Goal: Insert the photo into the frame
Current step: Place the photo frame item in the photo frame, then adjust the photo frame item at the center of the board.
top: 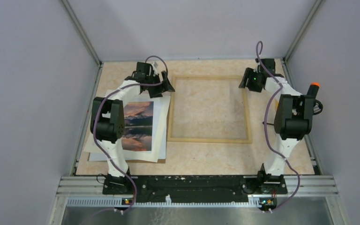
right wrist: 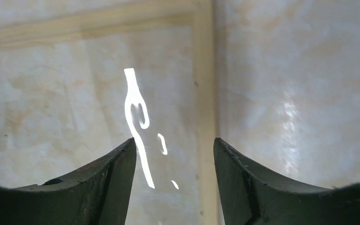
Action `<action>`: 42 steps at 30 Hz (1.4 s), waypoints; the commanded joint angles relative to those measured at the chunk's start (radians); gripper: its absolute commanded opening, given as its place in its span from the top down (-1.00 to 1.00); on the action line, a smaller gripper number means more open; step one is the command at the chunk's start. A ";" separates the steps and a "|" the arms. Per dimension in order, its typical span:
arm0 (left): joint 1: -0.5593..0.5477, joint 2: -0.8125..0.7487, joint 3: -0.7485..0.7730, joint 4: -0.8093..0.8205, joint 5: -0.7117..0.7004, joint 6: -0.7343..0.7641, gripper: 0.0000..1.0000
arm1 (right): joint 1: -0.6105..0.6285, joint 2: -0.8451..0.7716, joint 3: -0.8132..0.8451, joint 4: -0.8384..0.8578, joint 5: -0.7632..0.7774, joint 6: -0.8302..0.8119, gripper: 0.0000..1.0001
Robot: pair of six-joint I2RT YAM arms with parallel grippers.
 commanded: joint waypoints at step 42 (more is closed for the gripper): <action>-0.042 0.157 0.025 -0.034 -0.027 0.022 -0.02 | 0.267 0.485 0.659 0.042 -0.026 0.203 -0.01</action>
